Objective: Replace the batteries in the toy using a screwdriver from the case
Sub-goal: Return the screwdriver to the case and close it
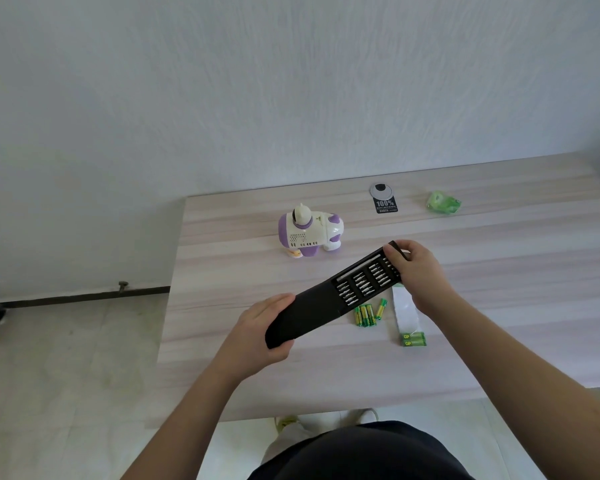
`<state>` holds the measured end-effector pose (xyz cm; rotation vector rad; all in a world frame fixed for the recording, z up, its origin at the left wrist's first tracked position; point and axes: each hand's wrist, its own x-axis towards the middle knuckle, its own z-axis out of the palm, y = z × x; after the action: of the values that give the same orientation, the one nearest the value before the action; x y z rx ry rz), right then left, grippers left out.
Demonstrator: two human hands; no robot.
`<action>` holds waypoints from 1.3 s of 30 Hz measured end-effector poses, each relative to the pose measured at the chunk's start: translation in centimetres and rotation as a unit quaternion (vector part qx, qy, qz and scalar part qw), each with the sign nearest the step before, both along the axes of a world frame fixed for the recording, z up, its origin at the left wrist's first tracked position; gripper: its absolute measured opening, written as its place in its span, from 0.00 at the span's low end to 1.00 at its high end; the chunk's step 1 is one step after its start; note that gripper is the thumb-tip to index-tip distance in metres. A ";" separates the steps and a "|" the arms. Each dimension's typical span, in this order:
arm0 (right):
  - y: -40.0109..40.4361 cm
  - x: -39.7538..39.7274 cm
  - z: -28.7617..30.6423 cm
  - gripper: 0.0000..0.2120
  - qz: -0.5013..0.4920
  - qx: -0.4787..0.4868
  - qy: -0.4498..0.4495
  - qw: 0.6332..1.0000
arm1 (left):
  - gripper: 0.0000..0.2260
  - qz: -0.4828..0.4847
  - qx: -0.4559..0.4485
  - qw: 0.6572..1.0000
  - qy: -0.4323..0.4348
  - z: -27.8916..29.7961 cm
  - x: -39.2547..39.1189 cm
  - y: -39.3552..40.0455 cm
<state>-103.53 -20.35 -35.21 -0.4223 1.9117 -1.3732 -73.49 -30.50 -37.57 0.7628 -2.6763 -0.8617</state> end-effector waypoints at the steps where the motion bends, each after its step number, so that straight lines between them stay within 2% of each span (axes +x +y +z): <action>1: -0.1 0.0 0.0 0.10 -0.002 0.000 -0.002 1.000 | 0.32 -0.001 0.001 1.000 0.001 0.1 -0.1 -0.1; 4: -0.5 0.0 0.1 0.08 -0.004 0.000 -0.008 1.000 | 0.32 0.002 0.018 1.000 0.009 0.2 -0.4 -0.3; 12: -1.3 -0.2 -0.2 0.12 0.006 0.016 -0.014 1.000 | 0.32 0.016 0.041 0.999 0.002 0.0 -1.2 -1.0; 17: -1.6 0.0 -0.1 0.09 0.022 0.012 -0.031 0.999 | 0.32 0.018 0.039 0.999 0.001 0.2 -1.6 -1.2; 24: -2.5 0.9 0.4 0.10 0.021 0.047 -0.093 0.994 | 0.31 0.018 0.025 0.999 0.017 1.0 -2.8 -2.1; 27: -2.3 1.2 0.3 0.07 0.035 0.059 -0.130 0.989 | 0.31 0.011 0.017 1.000 0.008 1.2 -3.1 -2.5; 32: -2.1 3.4 -0.2 0.08 0.003 0.095 -0.228 0.969 | 0.31 -0.030 0.024 0.999 -0.022 1.7 -3.5 -2.6; 36: -2.3 3.7 -0.6 0.09 -0.019 0.084 -0.232 0.969 | 0.31 -0.009 0.041 0.999 -0.020 2.1 -3.1 -2.6; 39: -2.2 3.7 -0.4 0.08 -0.032 0.075 -0.240 0.967 | 0.23 0.117 0.119 0.986 0.021 2.3 -3.0 -2.1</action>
<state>-99.80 -22.54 -35.60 0.0499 1.6167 -1.2235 -76.52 -32.64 -35.25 1.0740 -2.4114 -1.1303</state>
